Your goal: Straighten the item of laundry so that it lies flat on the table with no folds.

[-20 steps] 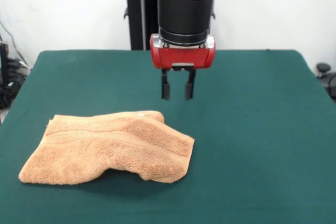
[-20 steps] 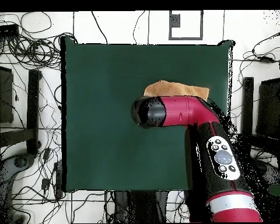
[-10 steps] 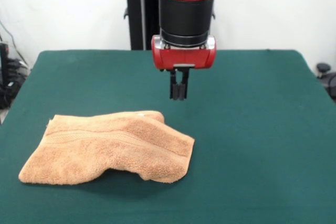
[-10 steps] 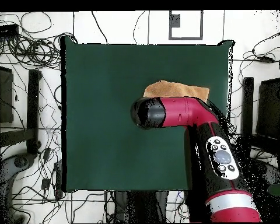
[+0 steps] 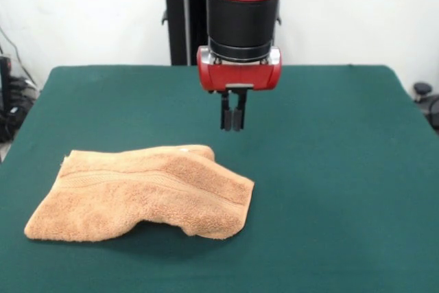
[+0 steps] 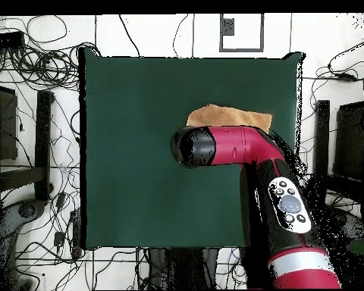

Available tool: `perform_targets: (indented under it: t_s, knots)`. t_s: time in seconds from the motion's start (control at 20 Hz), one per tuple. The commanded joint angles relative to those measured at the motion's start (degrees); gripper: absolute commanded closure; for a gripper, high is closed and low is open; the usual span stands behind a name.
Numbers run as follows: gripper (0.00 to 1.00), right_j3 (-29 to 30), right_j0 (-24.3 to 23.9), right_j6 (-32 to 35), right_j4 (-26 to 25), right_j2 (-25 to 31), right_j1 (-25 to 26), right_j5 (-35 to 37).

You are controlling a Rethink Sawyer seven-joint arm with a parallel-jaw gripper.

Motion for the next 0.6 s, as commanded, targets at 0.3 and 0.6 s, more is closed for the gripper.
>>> perform_targets:
  t_s: [0.3, 0.6]
  knots:
    - [0.0, 3.69, 0.48, 3.41, 1.75, 2.52, 2.09, -0.1]
    - [0.0, 3.09, 0.45, 3.05, 1.81, 2.58, 2.19, 0.68]
